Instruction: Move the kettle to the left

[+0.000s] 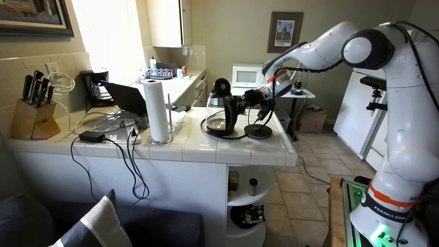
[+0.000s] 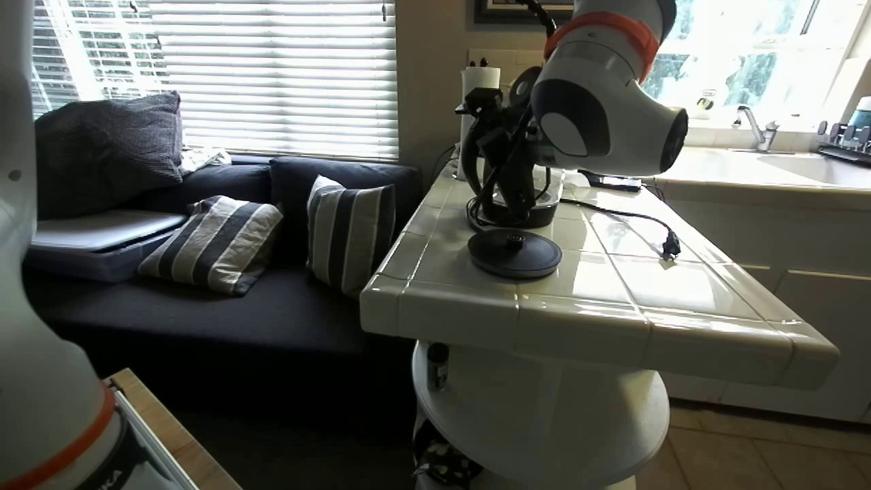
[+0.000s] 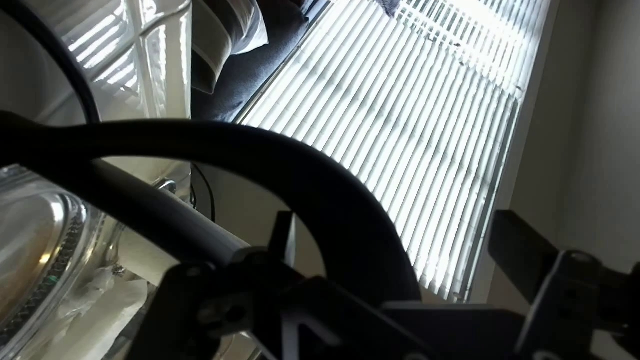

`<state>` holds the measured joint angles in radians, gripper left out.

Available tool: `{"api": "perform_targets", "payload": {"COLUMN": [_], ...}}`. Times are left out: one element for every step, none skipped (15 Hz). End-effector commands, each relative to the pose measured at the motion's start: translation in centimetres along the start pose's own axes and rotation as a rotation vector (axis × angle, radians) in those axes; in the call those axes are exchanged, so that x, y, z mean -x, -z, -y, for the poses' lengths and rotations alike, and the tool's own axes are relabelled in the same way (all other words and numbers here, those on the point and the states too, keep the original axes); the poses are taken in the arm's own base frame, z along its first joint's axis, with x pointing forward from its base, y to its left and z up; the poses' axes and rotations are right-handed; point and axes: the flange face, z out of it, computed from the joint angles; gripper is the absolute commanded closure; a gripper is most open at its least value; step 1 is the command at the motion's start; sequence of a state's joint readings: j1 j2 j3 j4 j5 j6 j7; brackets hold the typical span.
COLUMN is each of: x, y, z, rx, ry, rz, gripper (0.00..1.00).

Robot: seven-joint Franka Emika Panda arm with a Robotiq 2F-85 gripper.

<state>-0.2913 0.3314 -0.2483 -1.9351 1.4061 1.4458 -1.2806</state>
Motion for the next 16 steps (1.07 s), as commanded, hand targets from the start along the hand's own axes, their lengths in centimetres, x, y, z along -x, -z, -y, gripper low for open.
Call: {"api": "perform_targets", "payload": {"x": [0.2, 0.2, 0.3, 0.3, 0.3, 0.3, 0.3, 0.2, 0.2, 0.1, 0.0, -0.2, -0.4, -0.7, -0.9, -1.0], "y": [-0.9, -0.8, -0.8, -0.8, -0.8, -0.7, -0.6, -0.6, -0.5, -0.4, -0.3, -0.1, 0.0, 0.1, 0.3, 0.3], "z": [-0.3, -0.4, -0.4, -0.5, -0.5, -0.6, -0.6, -0.5, -0.5, -0.3, -0.2, 0.1, 0.3, 0.8, 1.2, 1.5], "rx": [0.016, 0.020, 0.021, 0.023, 0.026, 0.028, 0.030, 0.029, 0.031, 0.032, 0.035, 0.041, 0.054, 0.057, 0.062, 0.072], "ry": [0.113, 0.139, 0.161, 0.178, 0.194, 0.208, 0.222, 0.244, 0.257, 0.274, 0.291, 0.314, 0.340, 0.366, 0.396, 0.415], "rz": [0.052, 0.056, 0.061, 0.064, 0.066, 0.066, 0.066, 0.064, 0.064, 0.061, 0.059, 0.057, 0.062, 0.065, 0.070, 0.079], "gripper": [0.23, 0.39, 0.46, 0.54, 0.62, 0.69, 0.77, 0.80, 0.81, 0.82, 0.83, 0.84, 0.84, 0.84, 0.85, 0.86]}}
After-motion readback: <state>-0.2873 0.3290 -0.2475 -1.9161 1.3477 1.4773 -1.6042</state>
